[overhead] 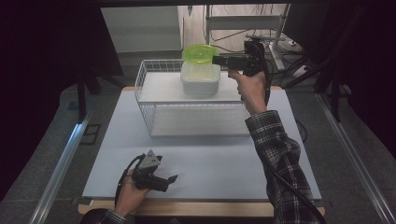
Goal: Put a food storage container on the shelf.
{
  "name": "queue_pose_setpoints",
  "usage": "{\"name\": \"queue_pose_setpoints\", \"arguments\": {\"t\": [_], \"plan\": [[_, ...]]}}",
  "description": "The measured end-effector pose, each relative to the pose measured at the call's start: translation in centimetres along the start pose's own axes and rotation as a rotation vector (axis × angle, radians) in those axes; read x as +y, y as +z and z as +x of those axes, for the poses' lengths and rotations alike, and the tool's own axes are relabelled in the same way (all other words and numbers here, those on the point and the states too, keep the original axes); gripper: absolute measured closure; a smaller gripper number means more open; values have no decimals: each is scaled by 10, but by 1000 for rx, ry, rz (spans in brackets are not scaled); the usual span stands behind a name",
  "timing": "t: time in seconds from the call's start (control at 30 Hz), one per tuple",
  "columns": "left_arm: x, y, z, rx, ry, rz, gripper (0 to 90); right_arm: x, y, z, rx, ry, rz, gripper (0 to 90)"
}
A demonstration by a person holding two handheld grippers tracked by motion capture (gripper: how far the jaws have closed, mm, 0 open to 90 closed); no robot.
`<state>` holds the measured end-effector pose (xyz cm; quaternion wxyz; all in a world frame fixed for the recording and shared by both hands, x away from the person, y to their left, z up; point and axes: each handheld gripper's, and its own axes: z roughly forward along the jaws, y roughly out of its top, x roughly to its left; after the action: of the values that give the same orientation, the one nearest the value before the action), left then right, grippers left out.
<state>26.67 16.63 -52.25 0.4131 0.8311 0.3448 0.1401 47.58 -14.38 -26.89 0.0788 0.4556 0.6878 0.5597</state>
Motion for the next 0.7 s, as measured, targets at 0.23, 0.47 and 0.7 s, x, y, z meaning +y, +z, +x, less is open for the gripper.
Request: {"name": "queue_pose_setpoints", "arguments": {"t": [0.23, 0.47, 0.7], "plan": [[0, 0, 0, 1, 0, -1, 54, -7, -7, 8, 12, -48, 6, 204], [0, 0, -1, -1, -4, -5, 53, -14, -11, 13, 20, -92, 19, 181], [0, 0, -1, -1, -4, -8, 53, -22, -17, 16, 34, -126, 30, 162]]}}
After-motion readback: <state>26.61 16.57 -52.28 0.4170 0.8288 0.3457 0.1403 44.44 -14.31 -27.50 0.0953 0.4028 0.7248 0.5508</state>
